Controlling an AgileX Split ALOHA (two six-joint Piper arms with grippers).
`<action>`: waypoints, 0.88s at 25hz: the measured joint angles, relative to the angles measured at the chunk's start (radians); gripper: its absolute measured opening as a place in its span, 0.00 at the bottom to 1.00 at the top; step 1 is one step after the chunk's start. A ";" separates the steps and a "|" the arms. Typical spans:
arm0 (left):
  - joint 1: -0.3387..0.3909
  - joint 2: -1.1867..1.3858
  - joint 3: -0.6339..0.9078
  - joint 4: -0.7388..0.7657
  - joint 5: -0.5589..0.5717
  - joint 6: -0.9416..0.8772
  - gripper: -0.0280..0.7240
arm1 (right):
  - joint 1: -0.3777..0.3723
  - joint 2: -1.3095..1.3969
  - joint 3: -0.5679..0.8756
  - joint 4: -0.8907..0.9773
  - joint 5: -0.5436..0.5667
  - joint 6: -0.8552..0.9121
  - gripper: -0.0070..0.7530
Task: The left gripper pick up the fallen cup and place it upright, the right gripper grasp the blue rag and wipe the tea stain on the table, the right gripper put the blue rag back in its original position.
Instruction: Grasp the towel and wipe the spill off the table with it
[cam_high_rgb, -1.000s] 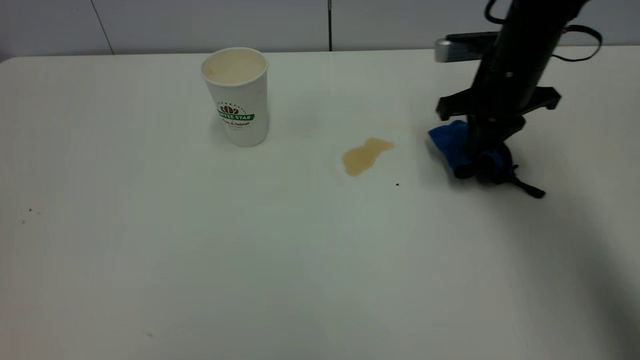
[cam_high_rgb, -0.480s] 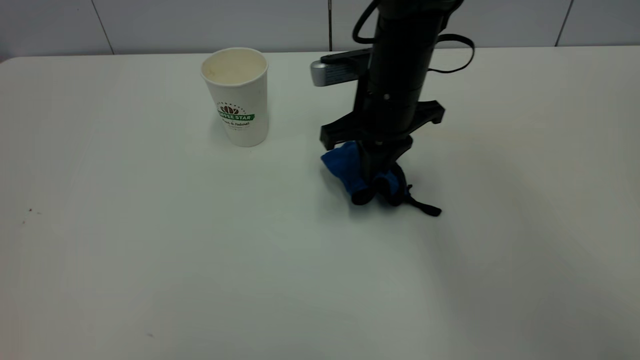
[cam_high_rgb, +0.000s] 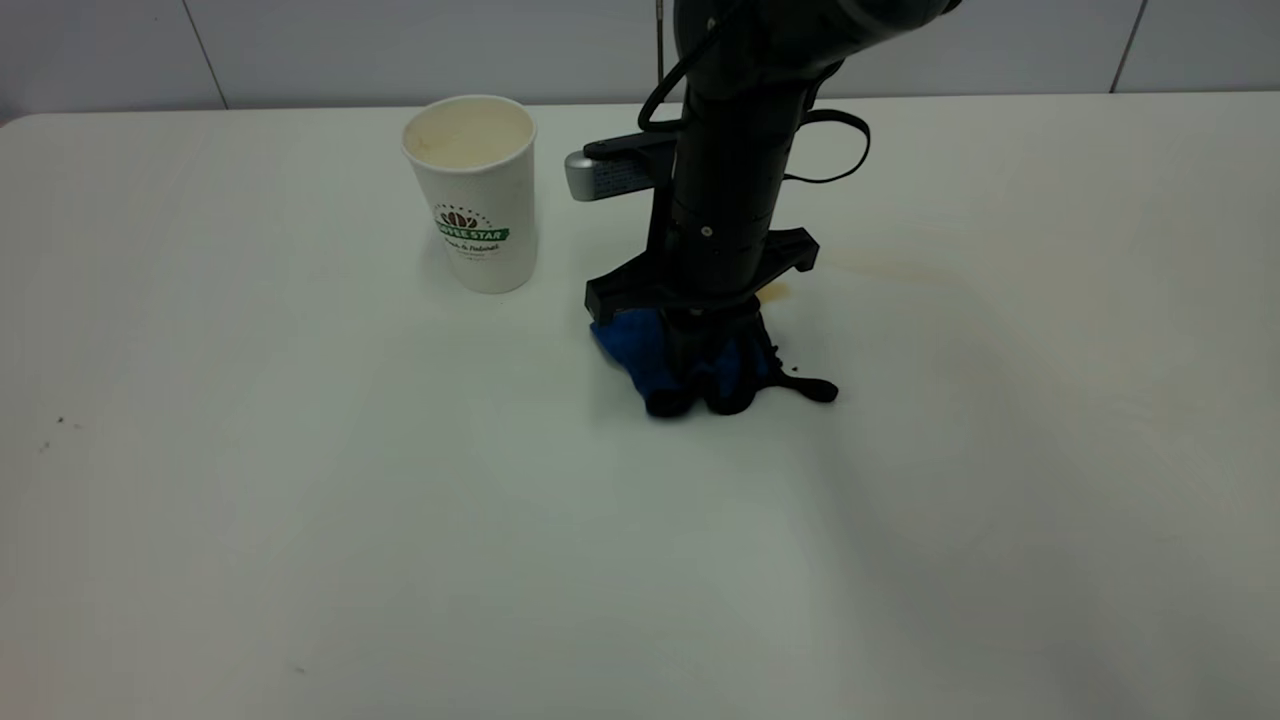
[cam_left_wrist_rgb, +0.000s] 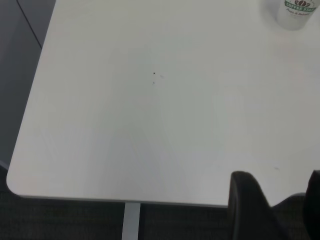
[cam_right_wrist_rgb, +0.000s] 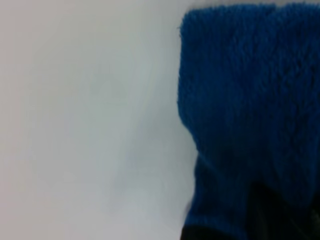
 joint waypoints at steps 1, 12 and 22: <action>0.000 0.000 0.000 0.000 0.000 0.000 0.45 | 0.000 0.018 -0.036 -0.012 0.012 0.000 0.09; 0.000 0.000 0.000 0.000 0.000 0.000 0.45 | -0.179 0.127 -0.302 -0.100 0.158 0.054 0.09; 0.000 0.000 0.000 0.000 0.000 0.001 0.45 | -0.157 0.130 -0.307 -0.071 0.297 0.046 0.09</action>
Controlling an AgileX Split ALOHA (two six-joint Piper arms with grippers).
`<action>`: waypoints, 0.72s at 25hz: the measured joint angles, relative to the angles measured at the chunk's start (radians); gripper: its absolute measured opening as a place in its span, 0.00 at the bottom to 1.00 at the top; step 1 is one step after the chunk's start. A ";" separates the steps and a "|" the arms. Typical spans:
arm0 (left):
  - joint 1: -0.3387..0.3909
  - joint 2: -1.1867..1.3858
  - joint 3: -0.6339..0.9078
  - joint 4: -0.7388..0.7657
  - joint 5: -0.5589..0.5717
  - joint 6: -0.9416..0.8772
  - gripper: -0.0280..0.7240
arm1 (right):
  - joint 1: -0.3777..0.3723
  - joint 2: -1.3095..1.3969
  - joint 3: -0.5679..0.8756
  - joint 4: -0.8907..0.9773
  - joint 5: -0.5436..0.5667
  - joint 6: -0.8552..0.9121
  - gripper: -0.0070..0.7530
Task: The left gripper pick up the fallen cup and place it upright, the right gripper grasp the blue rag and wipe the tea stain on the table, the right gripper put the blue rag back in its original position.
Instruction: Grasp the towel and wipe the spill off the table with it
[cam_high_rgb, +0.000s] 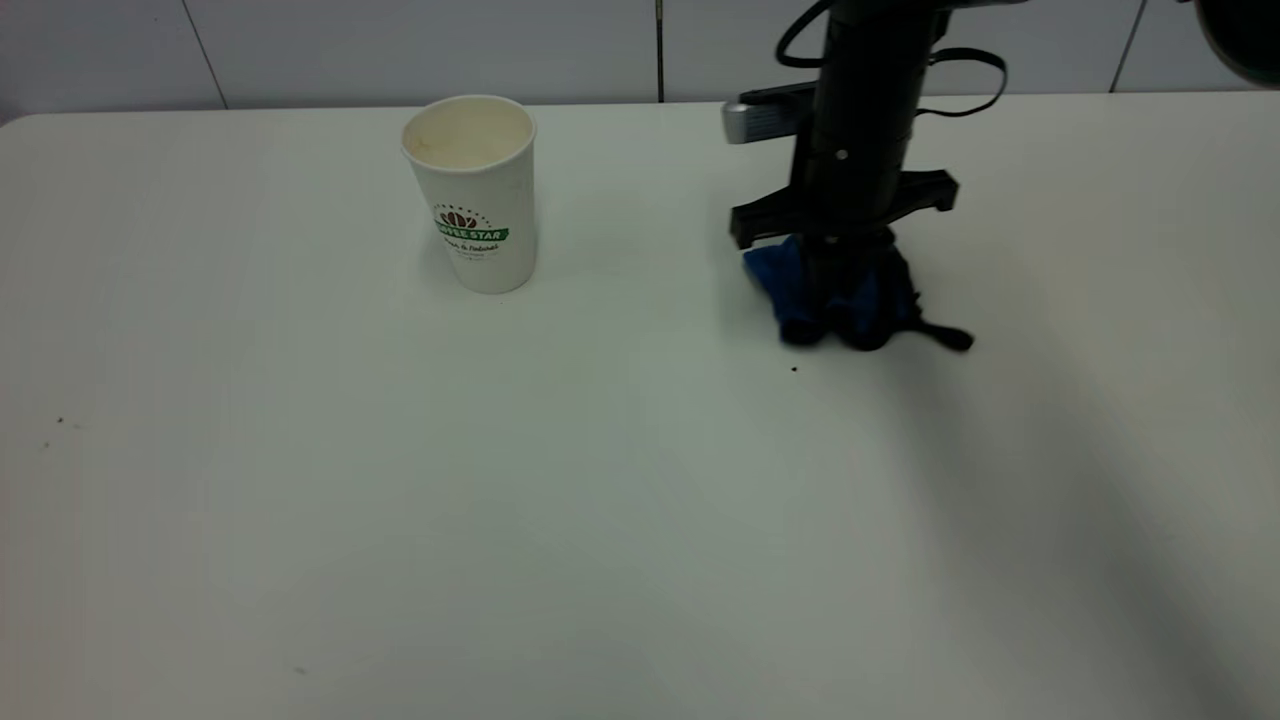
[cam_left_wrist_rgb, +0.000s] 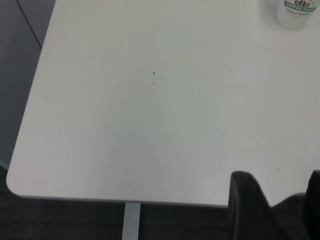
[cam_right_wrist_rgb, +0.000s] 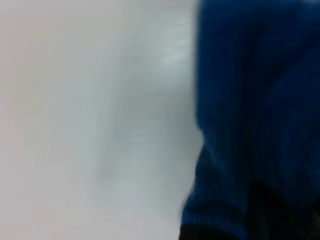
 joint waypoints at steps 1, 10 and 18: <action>0.000 0.000 0.000 0.000 0.000 0.000 0.45 | 0.030 0.000 -0.001 0.007 -0.005 -0.002 0.09; 0.000 0.000 0.000 0.000 0.000 0.000 0.45 | 0.119 0.001 -0.007 -0.022 -0.086 -0.013 0.09; 0.000 0.000 0.000 0.000 0.000 0.000 0.45 | -0.134 0.001 -0.013 -0.057 -0.020 0.002 0.09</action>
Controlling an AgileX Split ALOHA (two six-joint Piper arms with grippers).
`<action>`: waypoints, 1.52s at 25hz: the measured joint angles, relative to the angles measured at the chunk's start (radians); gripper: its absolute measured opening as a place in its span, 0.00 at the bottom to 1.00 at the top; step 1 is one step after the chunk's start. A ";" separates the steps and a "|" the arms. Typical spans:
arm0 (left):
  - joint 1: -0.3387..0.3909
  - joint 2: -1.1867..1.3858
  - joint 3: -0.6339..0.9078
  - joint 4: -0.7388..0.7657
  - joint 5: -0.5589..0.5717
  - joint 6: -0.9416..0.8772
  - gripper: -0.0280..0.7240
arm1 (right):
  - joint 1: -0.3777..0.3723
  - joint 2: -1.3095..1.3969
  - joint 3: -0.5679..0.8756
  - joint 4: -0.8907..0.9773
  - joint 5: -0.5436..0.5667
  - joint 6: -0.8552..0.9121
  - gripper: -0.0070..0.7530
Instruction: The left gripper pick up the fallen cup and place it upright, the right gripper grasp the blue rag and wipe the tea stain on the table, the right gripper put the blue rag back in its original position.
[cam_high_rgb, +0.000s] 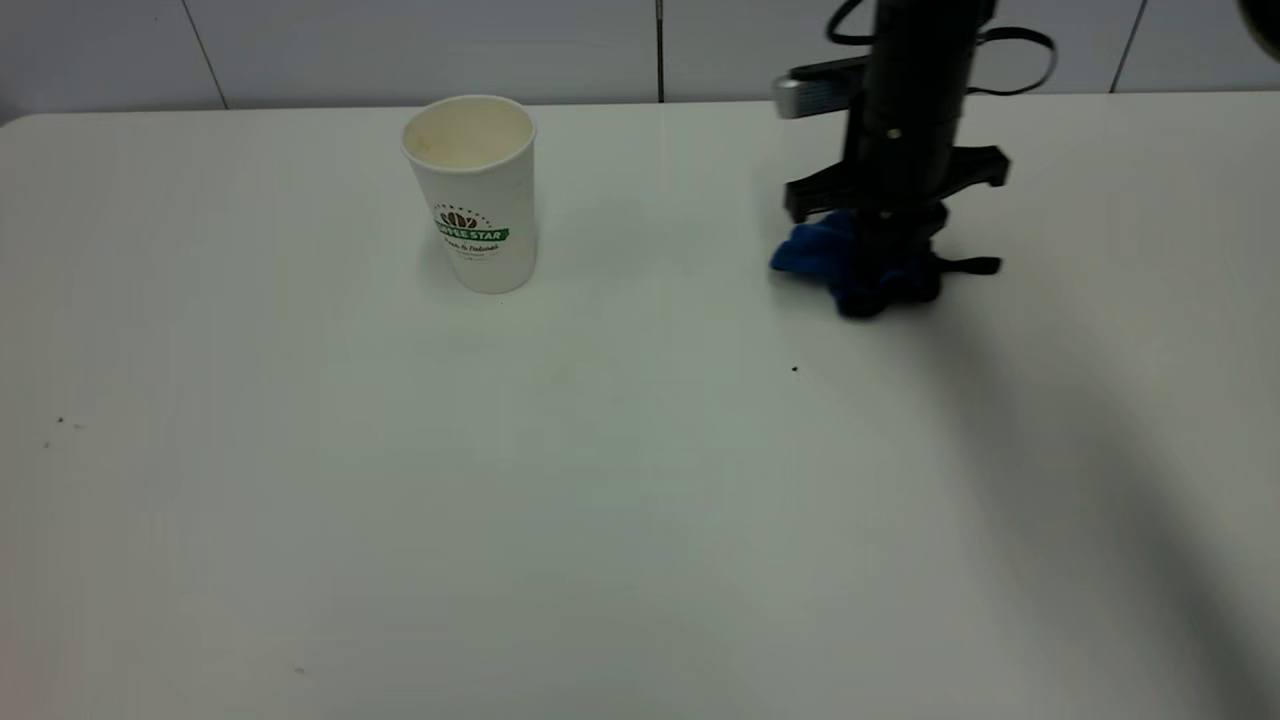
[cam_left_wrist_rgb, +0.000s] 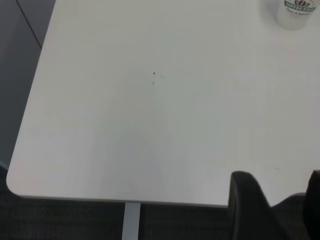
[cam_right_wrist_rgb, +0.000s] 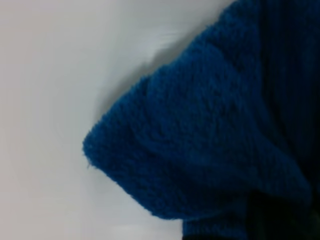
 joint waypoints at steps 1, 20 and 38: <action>0.000 0.000 0.000 0.000 0.000 0.000 0.45 | -0.033 0.000 0.000 0.000 0.009 0.000 0.09; 0.000 0.000 0.000 0.000 0.000 0.000 0.45 | -0.261 0.000 0.000 0.070 0.145 -0.060 0.67; 0.000 0.000 0.000 0.000 0.000 0.000 0.45 | -0.147 -0.570 0.459 0.100 0.171 -0.117 0.97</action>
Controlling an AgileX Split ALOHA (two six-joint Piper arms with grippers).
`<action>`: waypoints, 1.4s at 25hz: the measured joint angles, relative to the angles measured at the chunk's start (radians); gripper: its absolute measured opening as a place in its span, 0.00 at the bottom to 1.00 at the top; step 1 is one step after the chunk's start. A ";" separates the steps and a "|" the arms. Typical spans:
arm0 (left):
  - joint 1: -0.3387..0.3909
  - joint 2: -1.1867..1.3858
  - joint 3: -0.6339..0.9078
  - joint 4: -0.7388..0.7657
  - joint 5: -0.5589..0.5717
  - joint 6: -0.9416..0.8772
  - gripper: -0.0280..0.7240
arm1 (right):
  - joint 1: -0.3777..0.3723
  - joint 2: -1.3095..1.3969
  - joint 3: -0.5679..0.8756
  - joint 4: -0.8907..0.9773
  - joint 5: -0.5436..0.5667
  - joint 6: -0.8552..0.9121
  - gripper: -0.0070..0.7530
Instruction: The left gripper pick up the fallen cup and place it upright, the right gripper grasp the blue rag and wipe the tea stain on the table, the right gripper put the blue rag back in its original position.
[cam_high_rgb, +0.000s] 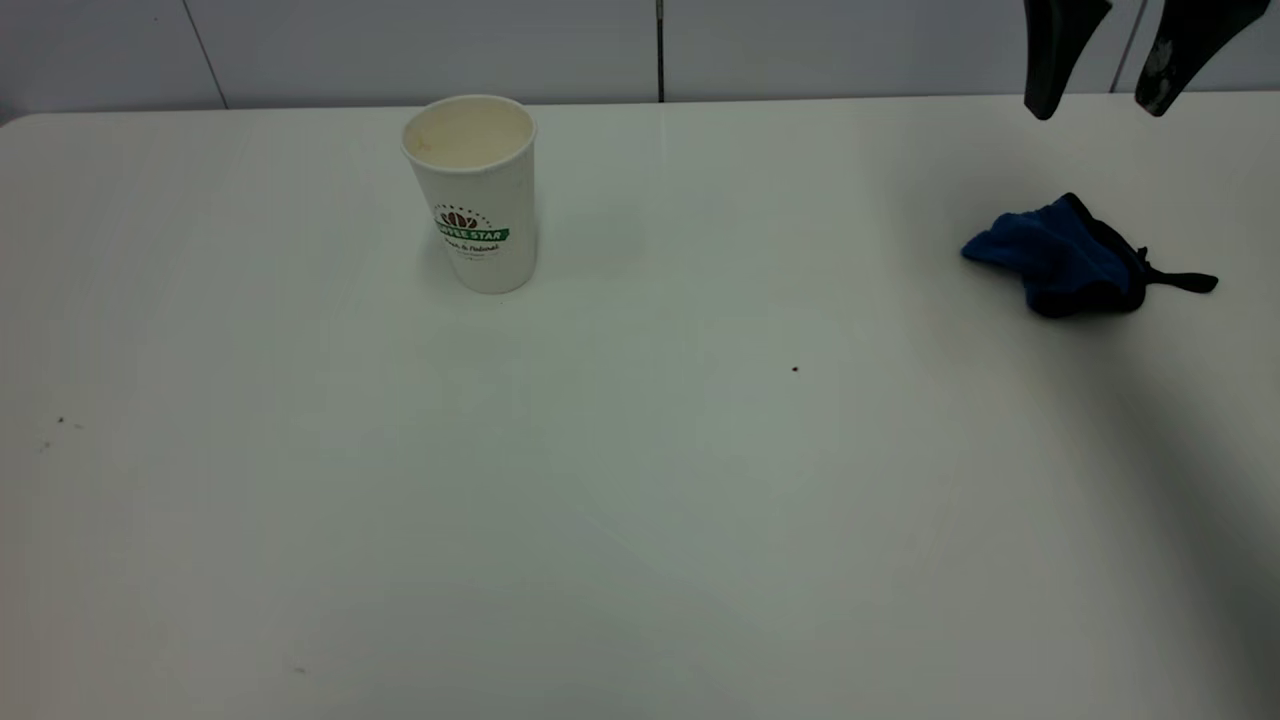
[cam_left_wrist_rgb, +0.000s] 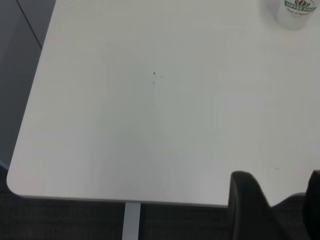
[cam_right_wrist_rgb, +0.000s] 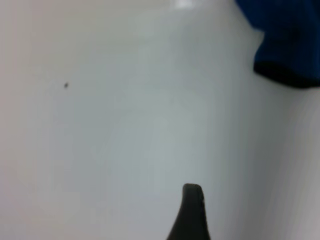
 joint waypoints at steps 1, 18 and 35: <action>0.000 0.000 0.000 0.000 0.000 0.000 0.45 | 0.011 -0.072 0.066 -0.001 0.001 0.022 0.96; 0.000 0.000 0.000 0.000 0.000 0.002 0.45 | 0.048 -1.014 0.823 0.022 0.017 -0.034 0.83; 0.000 0.000 0.000 0.000 0.000 0.002 0.45 | 0.018 -1.807 1.276 0.011 0.029 -0.036 0.81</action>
